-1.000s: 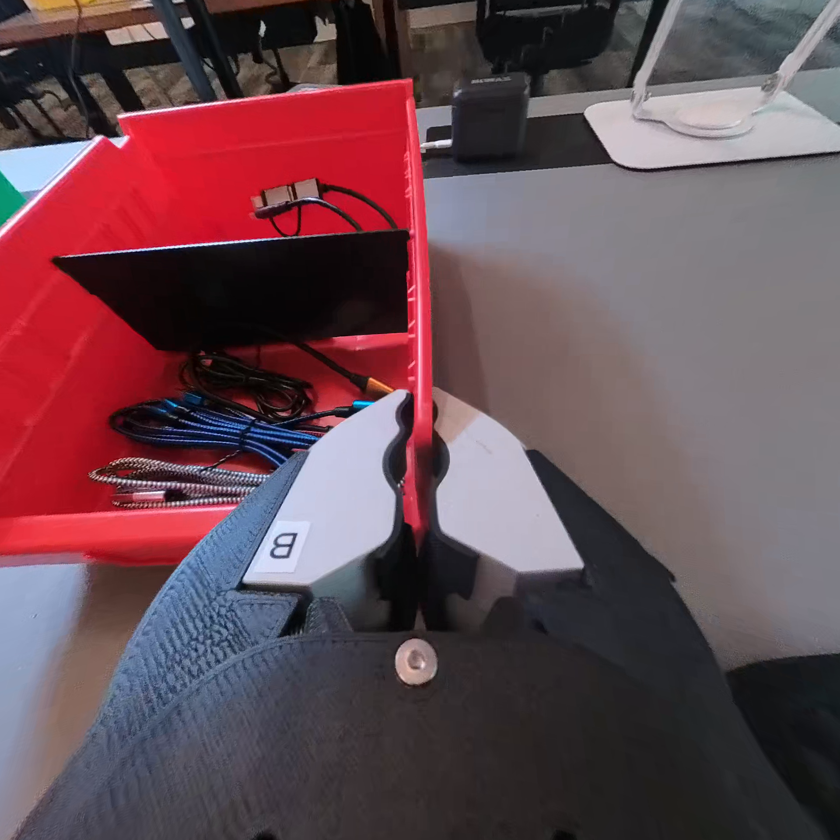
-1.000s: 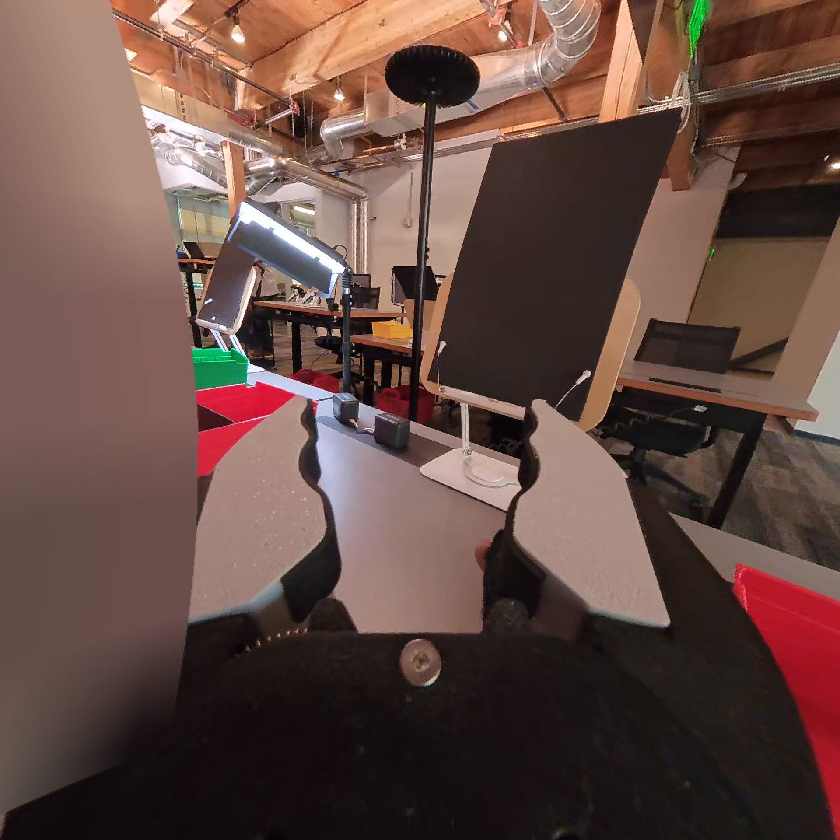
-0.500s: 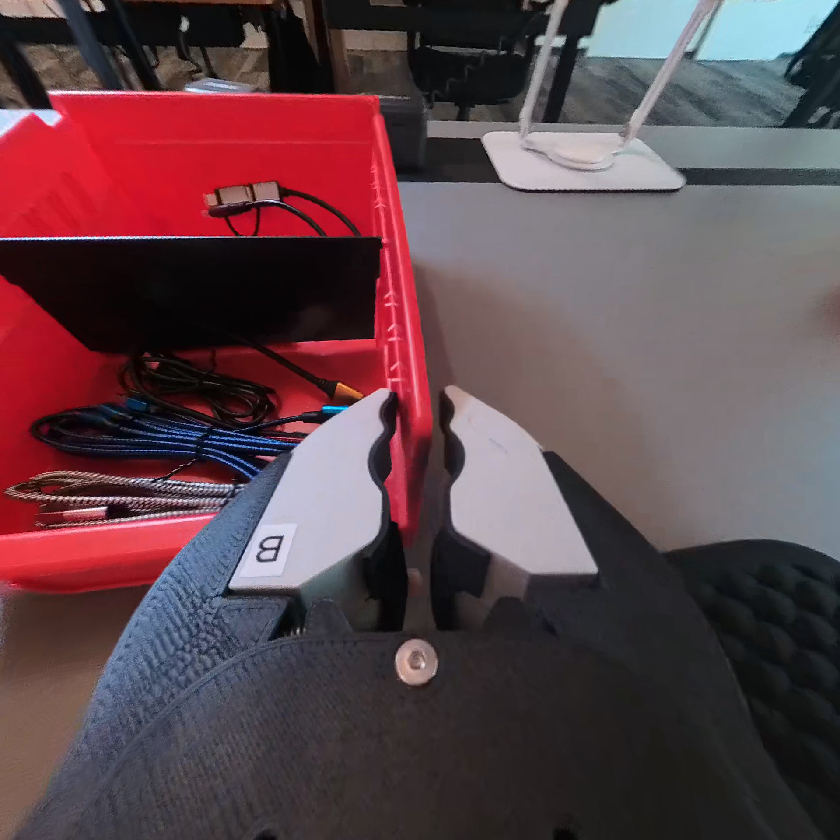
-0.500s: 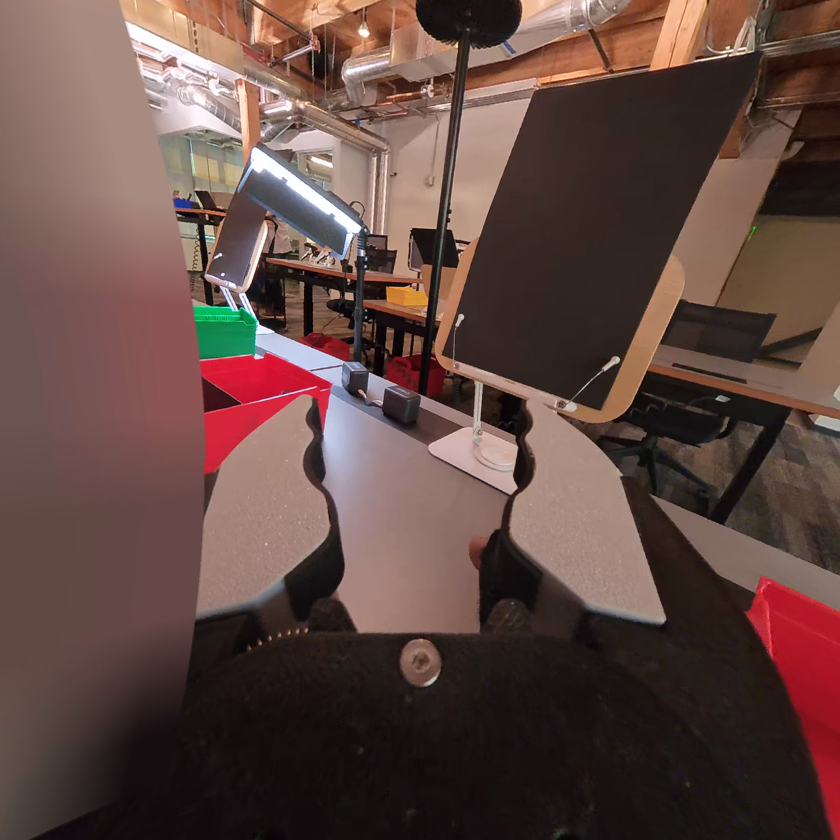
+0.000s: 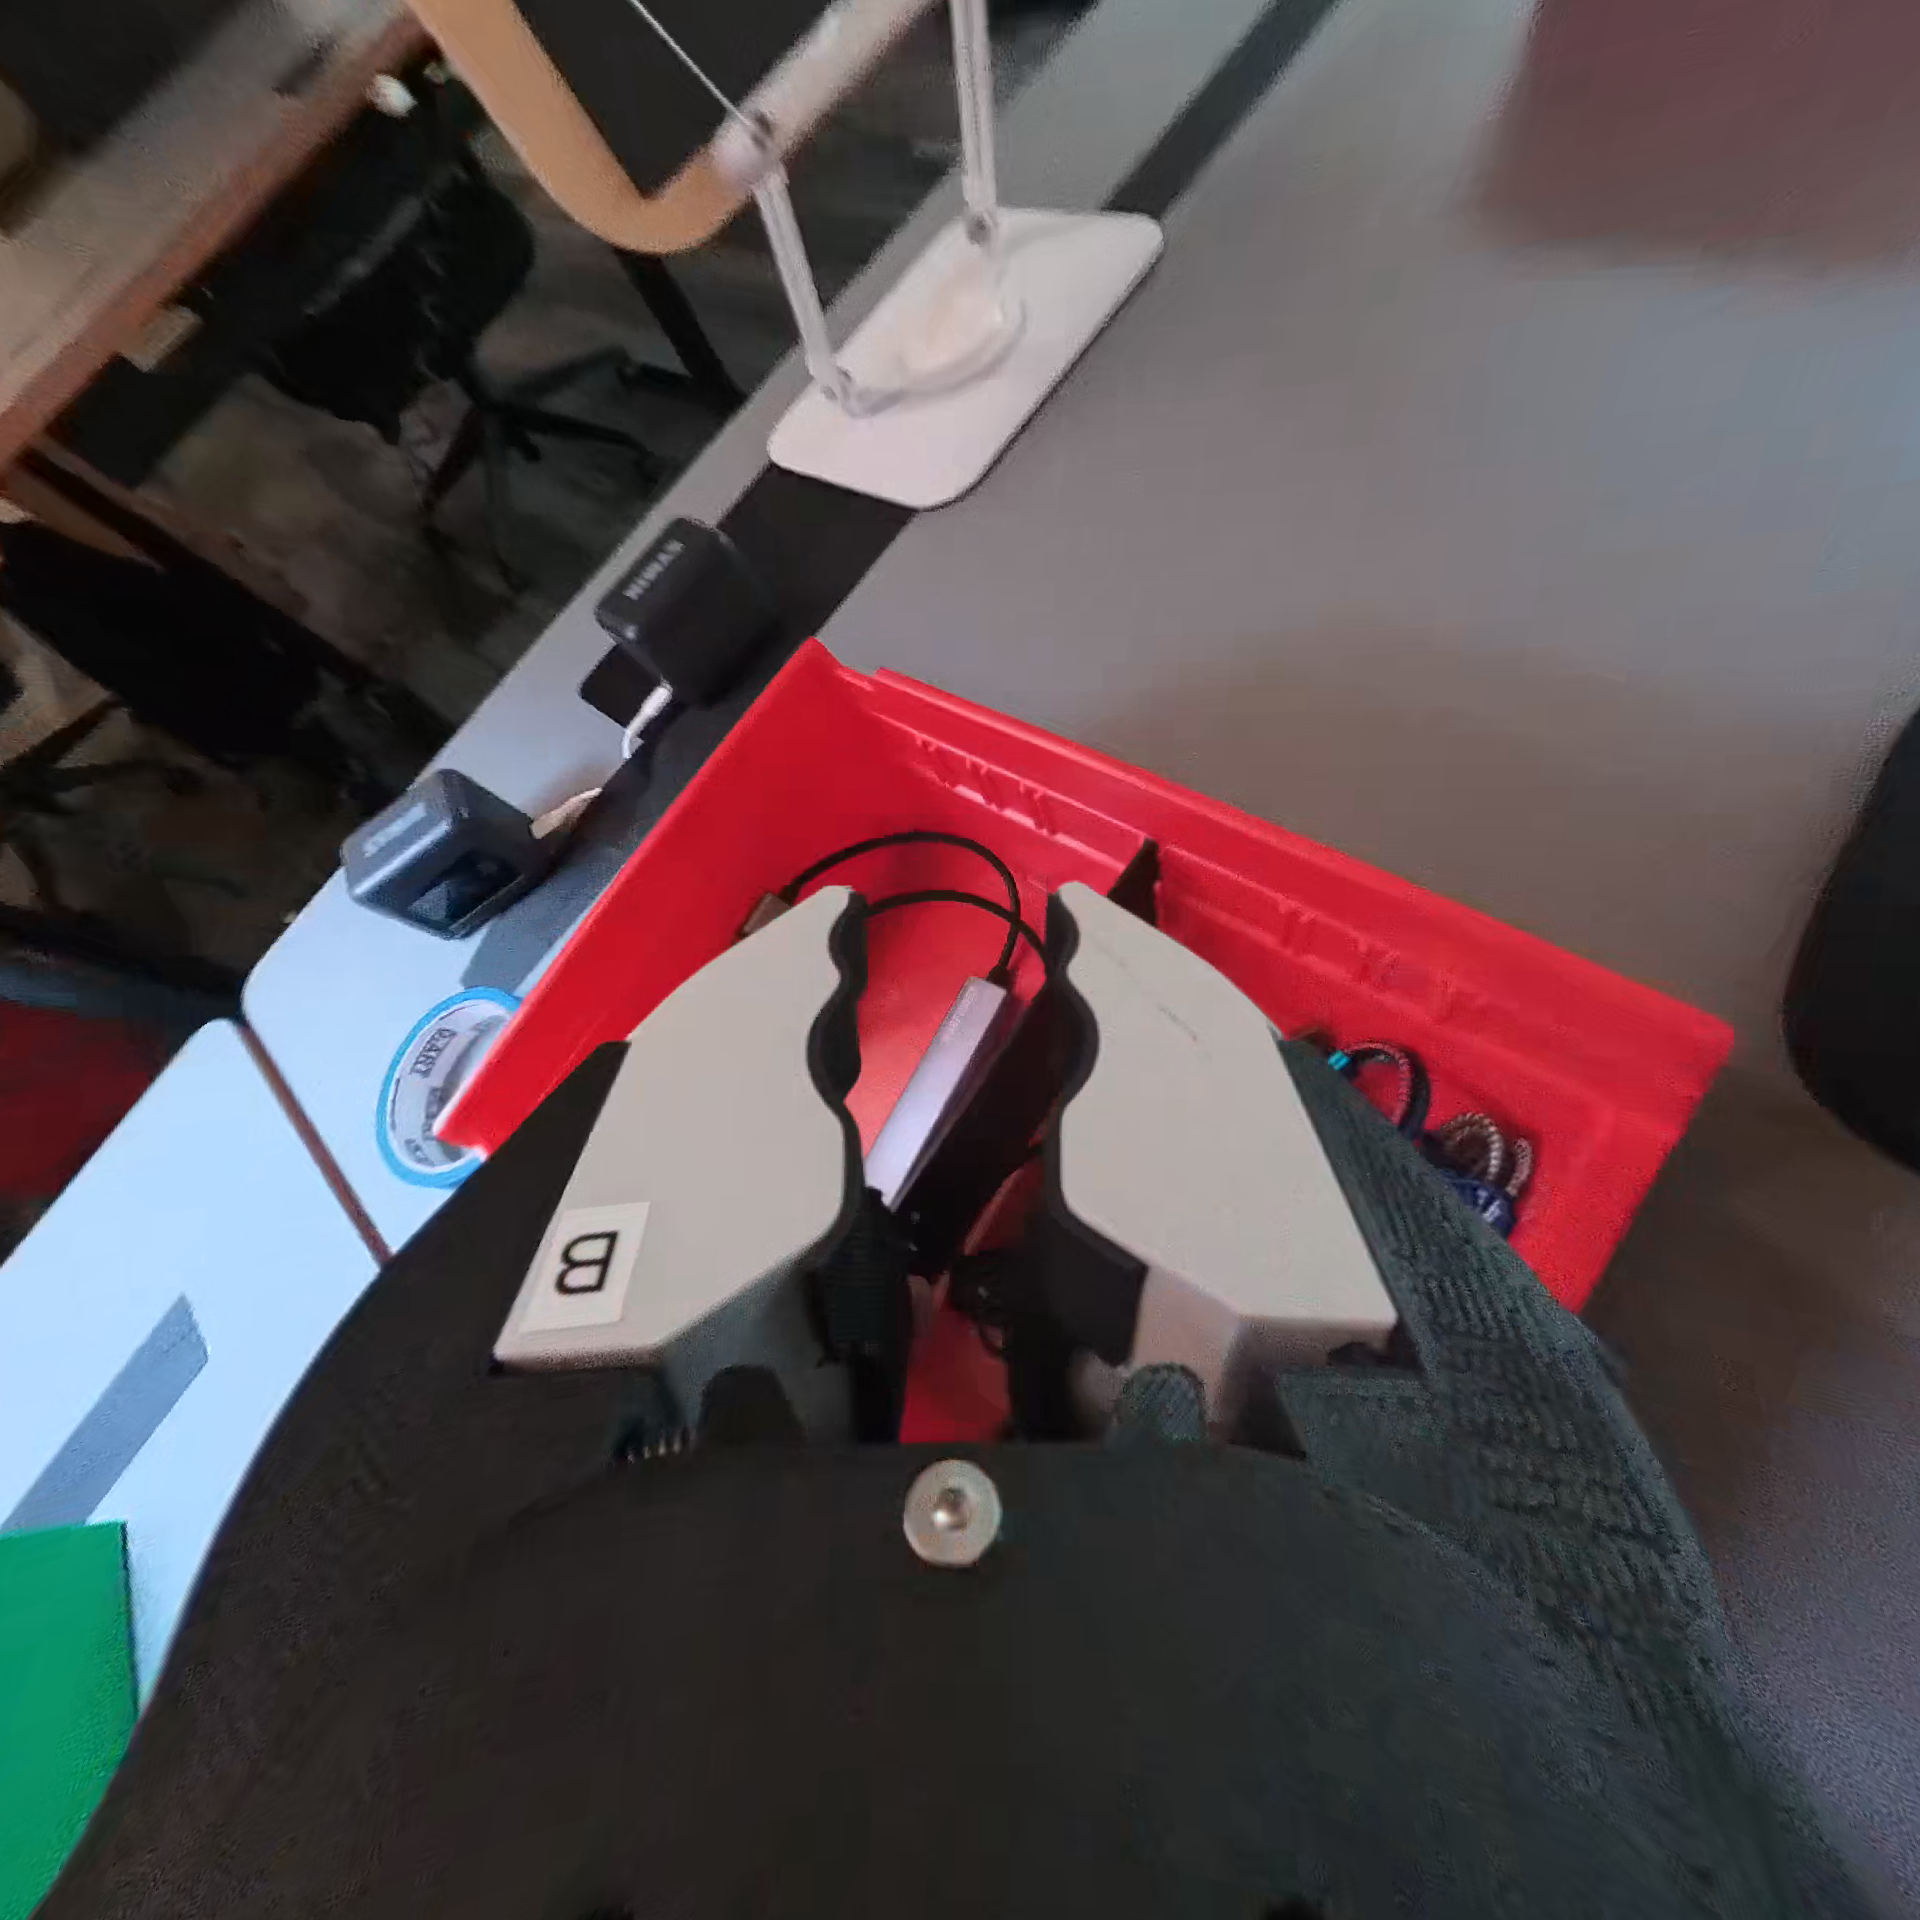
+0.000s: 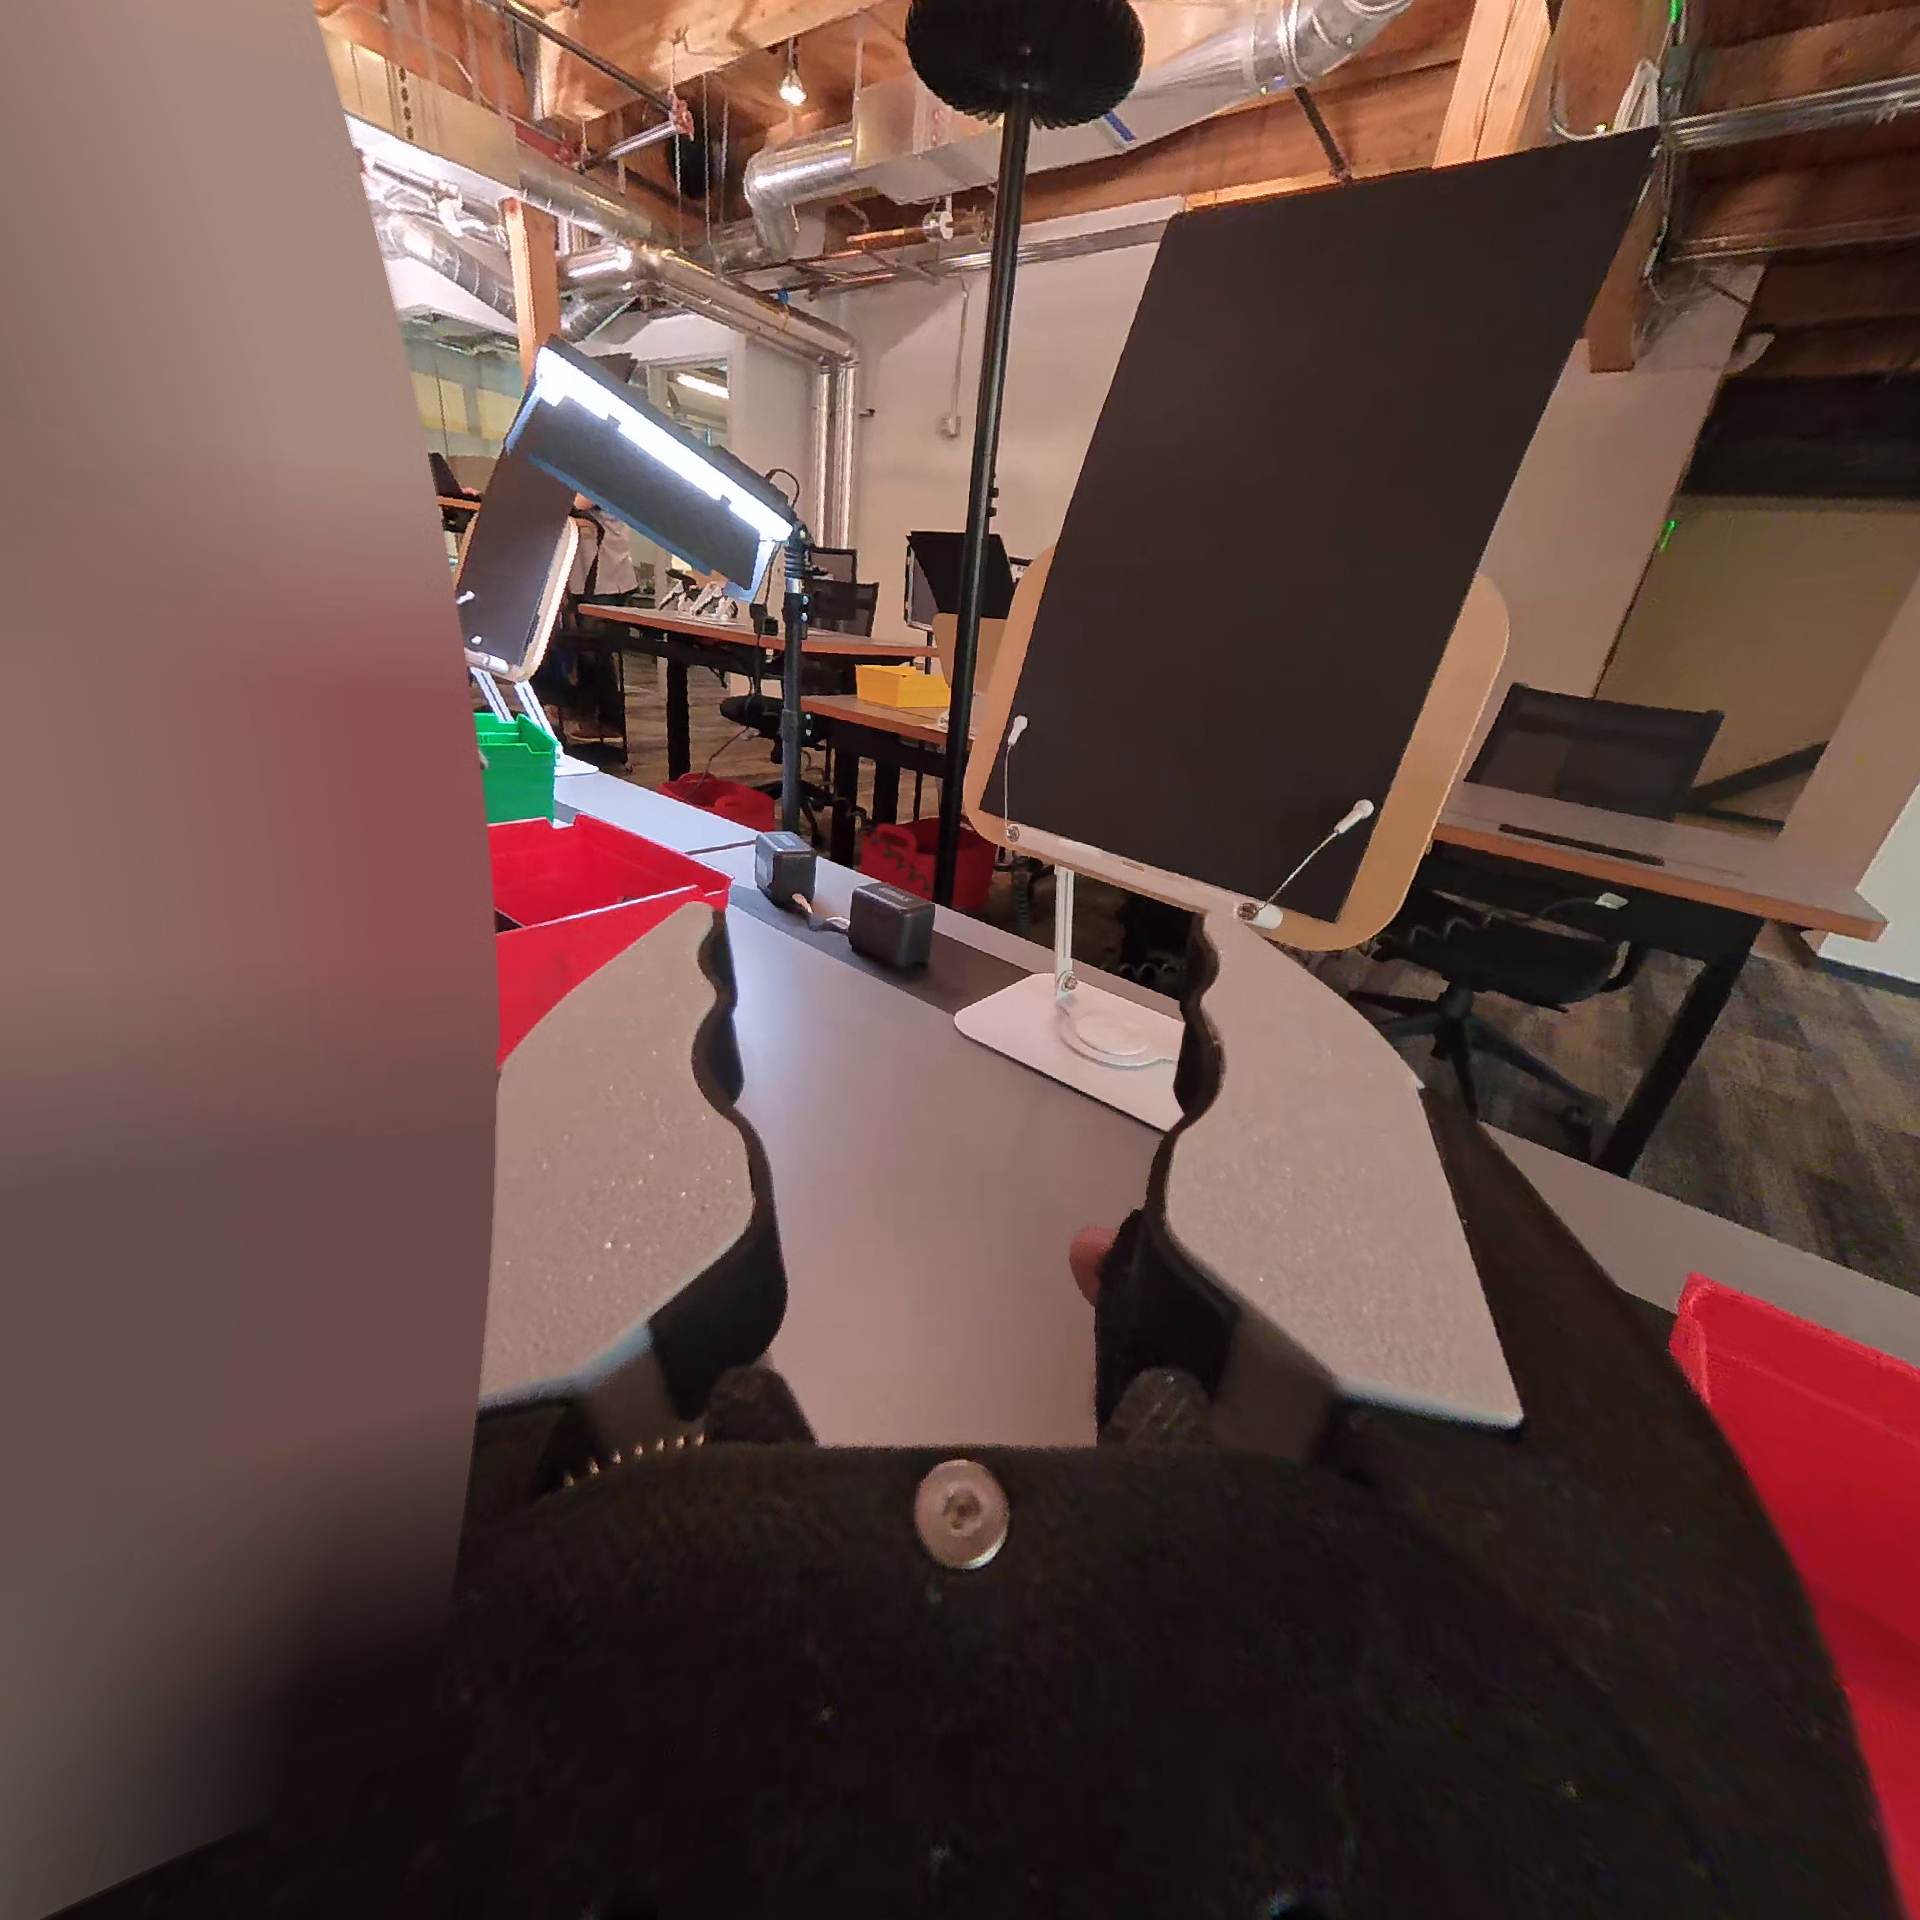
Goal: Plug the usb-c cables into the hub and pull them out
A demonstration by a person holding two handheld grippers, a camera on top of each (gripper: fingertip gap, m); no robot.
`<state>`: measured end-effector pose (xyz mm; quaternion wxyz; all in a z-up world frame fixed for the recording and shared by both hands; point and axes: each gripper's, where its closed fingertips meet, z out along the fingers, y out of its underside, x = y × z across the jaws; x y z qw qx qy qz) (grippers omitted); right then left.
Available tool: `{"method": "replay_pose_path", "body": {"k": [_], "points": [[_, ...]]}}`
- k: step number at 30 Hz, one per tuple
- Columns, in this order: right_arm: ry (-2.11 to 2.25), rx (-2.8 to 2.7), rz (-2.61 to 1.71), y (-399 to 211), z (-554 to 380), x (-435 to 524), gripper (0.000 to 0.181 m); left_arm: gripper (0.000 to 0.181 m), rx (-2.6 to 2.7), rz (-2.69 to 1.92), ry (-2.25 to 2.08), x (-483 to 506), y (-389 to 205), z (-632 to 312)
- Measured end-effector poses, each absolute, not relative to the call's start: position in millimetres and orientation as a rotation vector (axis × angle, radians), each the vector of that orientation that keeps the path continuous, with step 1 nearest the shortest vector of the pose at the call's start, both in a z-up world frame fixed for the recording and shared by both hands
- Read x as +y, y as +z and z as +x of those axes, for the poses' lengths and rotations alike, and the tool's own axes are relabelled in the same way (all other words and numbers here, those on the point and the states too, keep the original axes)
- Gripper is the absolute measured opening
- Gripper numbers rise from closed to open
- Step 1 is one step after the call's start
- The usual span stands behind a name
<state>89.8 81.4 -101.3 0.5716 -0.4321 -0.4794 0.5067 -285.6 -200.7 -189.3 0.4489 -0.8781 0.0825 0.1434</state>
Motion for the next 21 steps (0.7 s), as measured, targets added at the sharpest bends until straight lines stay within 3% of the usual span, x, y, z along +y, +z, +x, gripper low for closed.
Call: {"method": "replay_pose_path", "body": {"k": [4,15,18,21], "points": [[1.162,-1.100,-1.027,-100.3,95.7,89.1,0.082,0.025,0.396,-2.408,0.369,-174.1,-229.6,-333.3],[1.081,-1.075,-1.076,-103.5,103.7,107.7,0.080,0.031,0.960,-2.695,0.493,-149.4,-318.4,-383.6],[1.083,-1.086,-1.080,-105.9,99.4,106.9,0.080,0.004,0.947,-2.776,0.501,-158.4,-330.5,-390.3],[1.072,-1.096,-1.075,-105.8,98.0,105.3,0.079,0.003,0.791,-2.816,0.484,-168.9,-316.4,-390.8]]}}
